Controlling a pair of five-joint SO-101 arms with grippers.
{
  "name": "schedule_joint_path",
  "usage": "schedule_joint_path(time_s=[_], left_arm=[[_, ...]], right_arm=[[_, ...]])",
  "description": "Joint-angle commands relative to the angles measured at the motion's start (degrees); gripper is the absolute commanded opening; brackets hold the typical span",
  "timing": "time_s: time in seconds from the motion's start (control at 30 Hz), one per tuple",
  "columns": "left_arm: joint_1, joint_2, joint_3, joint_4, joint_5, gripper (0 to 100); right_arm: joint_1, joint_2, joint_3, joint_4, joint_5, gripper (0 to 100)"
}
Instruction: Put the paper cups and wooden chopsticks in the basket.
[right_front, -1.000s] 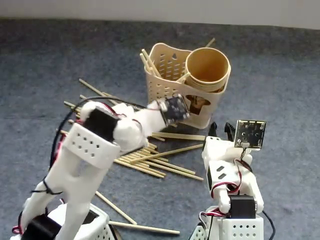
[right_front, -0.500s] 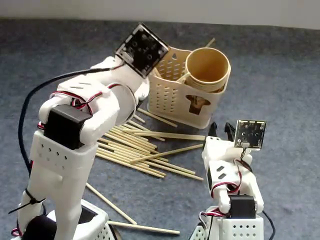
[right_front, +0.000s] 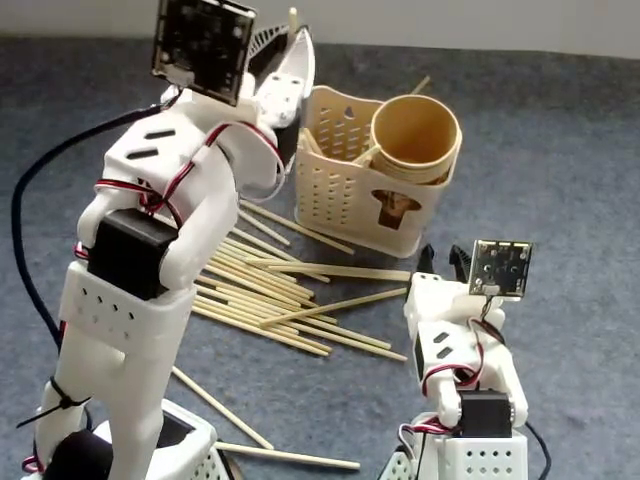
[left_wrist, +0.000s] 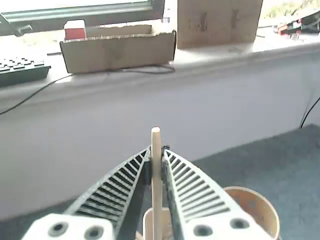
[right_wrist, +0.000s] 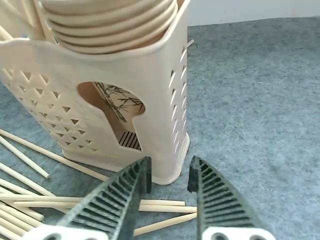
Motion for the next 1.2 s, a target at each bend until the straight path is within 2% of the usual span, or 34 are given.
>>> schedule_joint_path(time_s=[0.0,0.23,0.57,0.67,0.77,0.9,1.07,1.17], left_arm=[[-0.13,-1.45,-2.24,-8.7,3.34,1],[1.1,-1.36,-1.27,-14.33,5.63,1],[0.66,-1.45,15.52,-26.46,5.36,1],[0.57,-1.45,18.33,-27.52,5.27,3],[0.48,-1.54,18.68,-27.34,5.27,9],[-1.01,-1.98,18.07,-24.53,5.27,10],[-1.01,-2.07,13.76,-13.98,-1.41,10],[-1.36,-2.07,11.65,-7.74,-2.99,10]], right_arm=[[0.31,-1.01,-0.13,-1.54,-0.44,12.7],[0.31,-1.01,-0.13,-1.54,-0.44,12.7],[0.31,-1.01,-0.13,-1.54,-0.44,12.7],[0.31,-1.01,-0.13,-1.54,-0.44,12.7],[0.31,-1.01,-0.13,-1.54,-0.44,12.7],[0.31,-1.01,-0.13,-1.54,-0.44,12.7],[0.31,-1.01,-0.04,-1.54,-0.44,12.7],[0.31,-1.01,-0.04,-1.54,-0.44,12.7]])
